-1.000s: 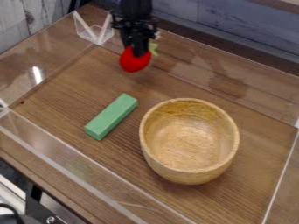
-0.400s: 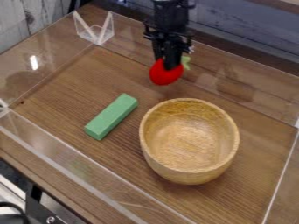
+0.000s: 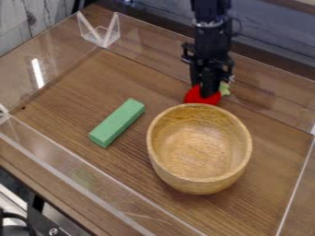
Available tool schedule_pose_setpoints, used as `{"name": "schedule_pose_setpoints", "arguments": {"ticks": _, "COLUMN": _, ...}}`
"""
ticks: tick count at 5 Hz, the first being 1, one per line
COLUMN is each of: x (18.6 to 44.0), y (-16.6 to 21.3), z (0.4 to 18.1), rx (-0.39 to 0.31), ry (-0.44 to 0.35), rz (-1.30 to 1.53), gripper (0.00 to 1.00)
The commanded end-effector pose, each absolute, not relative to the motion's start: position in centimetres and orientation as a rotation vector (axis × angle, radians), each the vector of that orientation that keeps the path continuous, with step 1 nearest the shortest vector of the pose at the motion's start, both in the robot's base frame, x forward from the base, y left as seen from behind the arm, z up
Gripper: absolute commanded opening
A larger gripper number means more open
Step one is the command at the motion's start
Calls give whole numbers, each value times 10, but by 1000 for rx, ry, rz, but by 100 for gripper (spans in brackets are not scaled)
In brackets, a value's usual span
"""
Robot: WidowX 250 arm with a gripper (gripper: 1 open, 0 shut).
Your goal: Move the red object to the right side of the table
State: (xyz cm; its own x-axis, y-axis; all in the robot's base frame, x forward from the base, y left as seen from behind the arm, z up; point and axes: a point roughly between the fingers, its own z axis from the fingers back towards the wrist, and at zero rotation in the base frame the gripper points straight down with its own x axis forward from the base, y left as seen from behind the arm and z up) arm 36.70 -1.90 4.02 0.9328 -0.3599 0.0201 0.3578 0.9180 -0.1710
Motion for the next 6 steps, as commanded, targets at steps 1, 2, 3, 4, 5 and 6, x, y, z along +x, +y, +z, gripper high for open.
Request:
{"name": "schedule_pose_setpoints", "arguments": {"ticks": 1, "x": 372, "y": -38, "z": 41, "rx": -167, "ry": -29, "rz": -413, "gripper": 0}}
{"name": "schedule_pose_setpoints", "arguments": {"ticks": 2, "x": 369, "y": -36, "z": 44, "rx": -166, "ry": -31, "rz": -416, "gripper": 0}}
{"name": "schedule_pose_setpoints", "arguments": {"ticks": 3, "x": 367, "y": -34, "z": 48, "rx": -166, "ry": -34, "rz": -420, "gripper": 0}}
{"name": "schedule_pose_setpoints", "arguments": {"ticks": 4, "x": 369, "y": -45, "z": 42, "rx": -166, "ry": -33, "rz": -441, "gripper": 0}}
{"name": "schedule_pose_setpoints", "arguments": {"ticks": 5, "x": 369, "y": -56, "z": 37, "rx": -166, "ry": -32, "rz": -463, "gripper": 0}}
{"name": "schedule_pose_setpoints", "arguments": {"ticks": 6, "x": 369, "y": -63, "z": 24, "rx": -164, "ry": -37, "rz": -453, "gripper": 0}}
